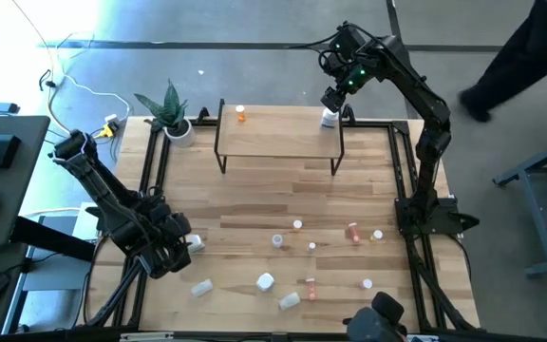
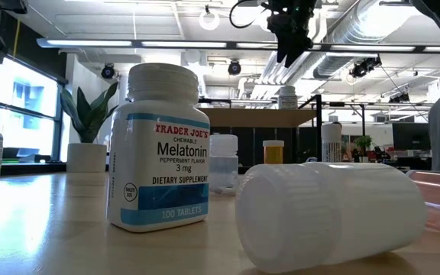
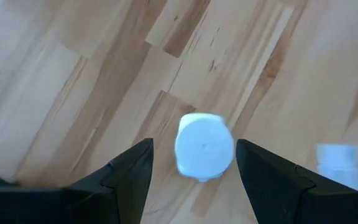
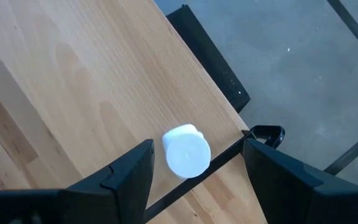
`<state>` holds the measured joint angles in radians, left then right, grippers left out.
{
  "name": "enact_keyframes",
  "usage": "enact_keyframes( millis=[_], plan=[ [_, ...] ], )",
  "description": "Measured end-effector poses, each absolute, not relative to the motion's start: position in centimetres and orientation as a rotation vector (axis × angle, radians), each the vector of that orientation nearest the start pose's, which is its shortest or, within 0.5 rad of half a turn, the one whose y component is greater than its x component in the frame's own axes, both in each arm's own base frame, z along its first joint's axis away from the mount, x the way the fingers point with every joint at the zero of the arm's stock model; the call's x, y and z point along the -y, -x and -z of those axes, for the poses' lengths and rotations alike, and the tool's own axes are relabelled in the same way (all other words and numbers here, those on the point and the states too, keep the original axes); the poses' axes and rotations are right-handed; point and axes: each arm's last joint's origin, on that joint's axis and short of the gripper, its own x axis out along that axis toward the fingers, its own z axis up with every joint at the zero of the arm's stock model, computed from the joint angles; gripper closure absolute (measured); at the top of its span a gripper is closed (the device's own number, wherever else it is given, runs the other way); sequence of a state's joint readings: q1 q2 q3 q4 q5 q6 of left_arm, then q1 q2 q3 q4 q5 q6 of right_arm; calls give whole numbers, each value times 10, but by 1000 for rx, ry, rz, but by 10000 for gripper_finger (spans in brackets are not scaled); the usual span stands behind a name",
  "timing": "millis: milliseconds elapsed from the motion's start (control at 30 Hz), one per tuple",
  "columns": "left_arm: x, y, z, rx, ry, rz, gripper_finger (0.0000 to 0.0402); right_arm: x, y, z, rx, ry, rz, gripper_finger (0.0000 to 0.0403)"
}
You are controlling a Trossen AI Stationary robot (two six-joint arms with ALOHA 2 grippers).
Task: Pick and place medicine bottles onto shelf by color
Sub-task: Put the left white supplement bottle on the shelf
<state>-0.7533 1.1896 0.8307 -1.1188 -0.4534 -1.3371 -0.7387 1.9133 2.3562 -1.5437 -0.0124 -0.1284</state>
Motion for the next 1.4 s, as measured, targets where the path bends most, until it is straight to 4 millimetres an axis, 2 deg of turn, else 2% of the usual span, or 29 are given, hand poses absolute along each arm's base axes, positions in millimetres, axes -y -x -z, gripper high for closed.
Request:
enact_keyframes(
  millis=[467, 933, 1400],
  plan=[
    [119, -146, -220, -1081, 360, -558, 183, 234, -258, -425, -1080, -298, 578, 165],
    [111, -163, -209, -1160, 386, -625, 183, 234, -258, -425, -1080, -298, 578, 165],
    [115, -167, -199, -1226, 373, -641, 183, 234, -258, -425, -1080, -298, 578, 165]
  ],
)
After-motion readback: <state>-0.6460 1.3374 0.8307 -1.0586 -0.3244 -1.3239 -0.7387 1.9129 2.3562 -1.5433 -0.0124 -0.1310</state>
